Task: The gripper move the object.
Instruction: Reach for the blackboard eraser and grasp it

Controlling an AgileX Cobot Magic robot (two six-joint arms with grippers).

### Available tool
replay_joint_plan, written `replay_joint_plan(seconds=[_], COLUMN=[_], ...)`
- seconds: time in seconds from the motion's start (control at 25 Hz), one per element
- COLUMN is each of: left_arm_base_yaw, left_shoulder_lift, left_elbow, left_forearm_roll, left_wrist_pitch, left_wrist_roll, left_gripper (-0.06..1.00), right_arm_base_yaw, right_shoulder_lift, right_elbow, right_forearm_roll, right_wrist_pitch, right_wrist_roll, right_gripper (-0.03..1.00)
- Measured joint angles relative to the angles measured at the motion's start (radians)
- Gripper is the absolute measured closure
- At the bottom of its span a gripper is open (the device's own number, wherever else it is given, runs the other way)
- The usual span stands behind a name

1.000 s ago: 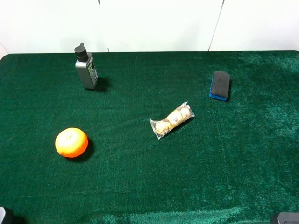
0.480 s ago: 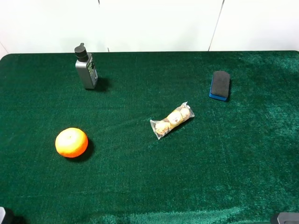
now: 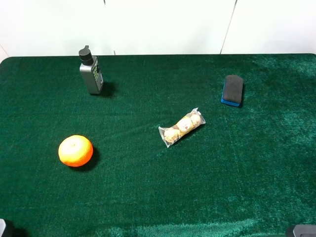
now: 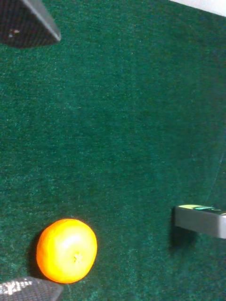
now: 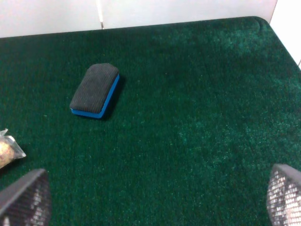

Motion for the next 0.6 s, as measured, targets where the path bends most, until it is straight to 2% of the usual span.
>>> replay_joint_plan(seconds=[0.24,0.6], left_arm_base_yaw=[0.000,0.000], left_shoulder_lift=[0.000,0.000], left_elbow=[0.000,0.000], left_forearm_roll=[0.000,0.000], left_wrist_pitch=[0.000,0.000], left_wrist_roll=[0.000,0.000], left_gripper=[-0.05,-0.05], right_arm_base_yaw=[0.000,0.000], right_shoulder_lift=[0.042,0.333], right_elbow=[-0.033,-0.121], right_forearm_roll=[0.000,0.028], right_wrist_pitch=[-0.031,-0.068], right_wrist_roll=[0.000,0.000], right_gripper=[0.28,0.28])
